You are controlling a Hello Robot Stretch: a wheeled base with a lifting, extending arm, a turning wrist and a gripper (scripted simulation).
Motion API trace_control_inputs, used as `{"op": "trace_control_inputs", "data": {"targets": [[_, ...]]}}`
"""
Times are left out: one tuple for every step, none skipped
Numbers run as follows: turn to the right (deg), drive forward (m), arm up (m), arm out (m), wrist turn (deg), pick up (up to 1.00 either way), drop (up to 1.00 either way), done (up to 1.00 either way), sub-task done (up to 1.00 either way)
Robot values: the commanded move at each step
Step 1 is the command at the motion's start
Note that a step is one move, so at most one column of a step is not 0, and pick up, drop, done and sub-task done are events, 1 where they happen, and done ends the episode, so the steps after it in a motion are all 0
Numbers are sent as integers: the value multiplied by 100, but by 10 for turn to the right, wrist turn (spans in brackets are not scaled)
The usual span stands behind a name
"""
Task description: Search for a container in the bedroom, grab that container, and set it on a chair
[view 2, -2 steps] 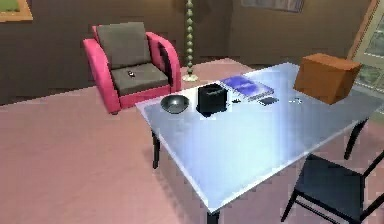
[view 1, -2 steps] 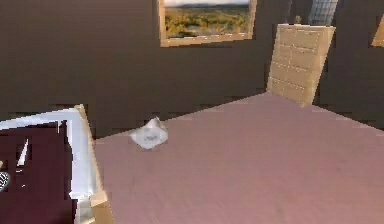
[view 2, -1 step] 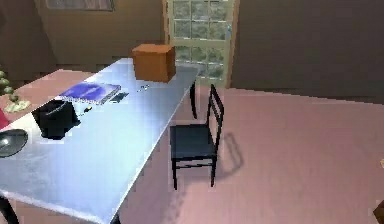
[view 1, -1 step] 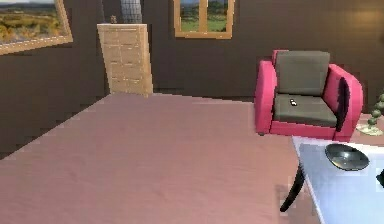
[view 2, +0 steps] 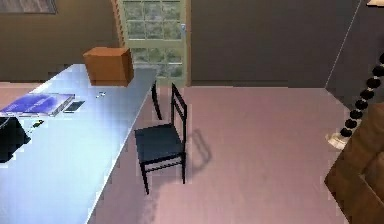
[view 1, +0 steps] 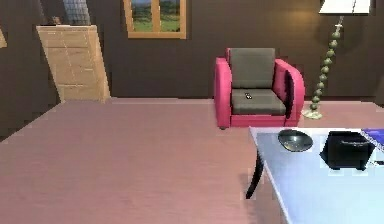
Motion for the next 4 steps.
{"op": "trace_control_inputs", "data": {"targets": [[0,75,0,0,0,0,0,0,0],[-240,0,0,0,0,0,0,0,0],[0,0,50,0,0,0,0,0,0],[0,0,34,0,0,0,0,0,0]]}}
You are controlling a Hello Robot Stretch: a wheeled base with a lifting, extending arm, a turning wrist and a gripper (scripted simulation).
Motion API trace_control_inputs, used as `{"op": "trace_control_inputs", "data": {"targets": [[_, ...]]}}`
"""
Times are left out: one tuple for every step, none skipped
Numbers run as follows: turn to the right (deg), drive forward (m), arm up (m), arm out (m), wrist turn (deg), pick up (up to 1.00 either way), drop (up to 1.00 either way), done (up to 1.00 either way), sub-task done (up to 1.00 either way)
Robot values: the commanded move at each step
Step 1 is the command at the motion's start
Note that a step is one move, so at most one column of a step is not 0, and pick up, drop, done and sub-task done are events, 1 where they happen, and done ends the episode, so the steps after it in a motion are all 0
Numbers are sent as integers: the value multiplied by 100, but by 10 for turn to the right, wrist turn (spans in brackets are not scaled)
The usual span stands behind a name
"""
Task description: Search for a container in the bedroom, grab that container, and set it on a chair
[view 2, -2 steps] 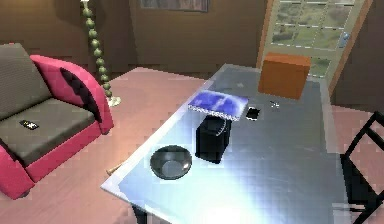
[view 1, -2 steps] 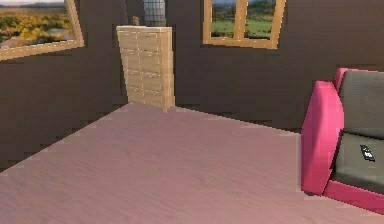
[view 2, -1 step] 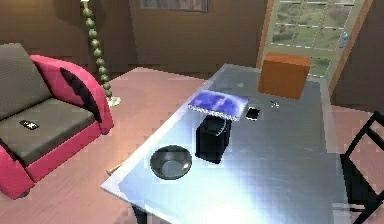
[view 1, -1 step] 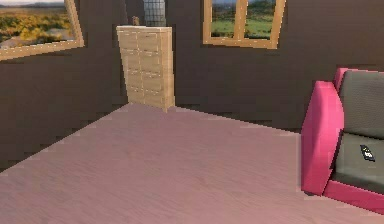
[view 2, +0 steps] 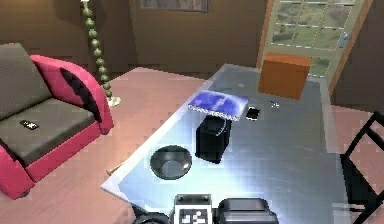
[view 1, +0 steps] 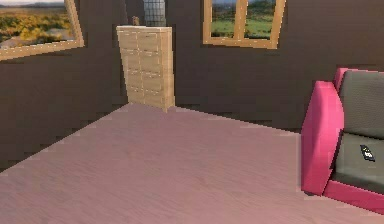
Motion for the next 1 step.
{"op": "trace_control_inputs", "data": {"targets": [[0,0,0,28,0,0,0,0,0]]}}
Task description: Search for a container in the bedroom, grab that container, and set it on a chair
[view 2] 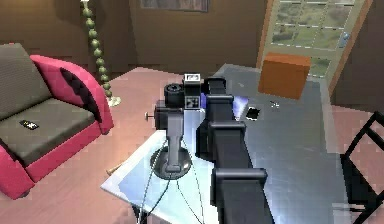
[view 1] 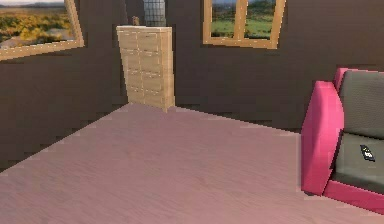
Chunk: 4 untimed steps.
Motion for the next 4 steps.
{"op": "trace_control_inputs", "data": {"targets": [[0,0,0,0,450,0,0,0,0],[0,0,0,0,450,0,0,0,0],[0,0,0,0,450,0,0,0,0],[0,0,0,0,240,0,0,0,0]]}}
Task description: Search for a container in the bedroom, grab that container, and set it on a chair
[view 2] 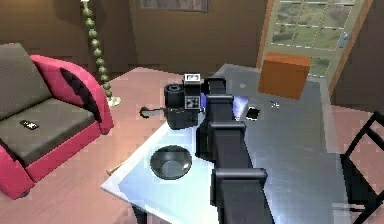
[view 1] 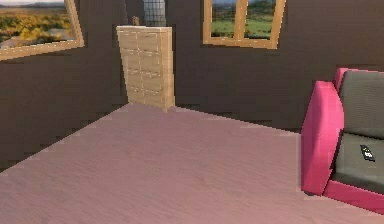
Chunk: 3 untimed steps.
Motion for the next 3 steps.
{"op": "trace_control_inputs", "data": {"targets": [[0,0,-30,0,0,0,0,0,0],[0,0,0,0,0,100,0,0,0],[0,0,10,0,0,0,0,0,0]]}}
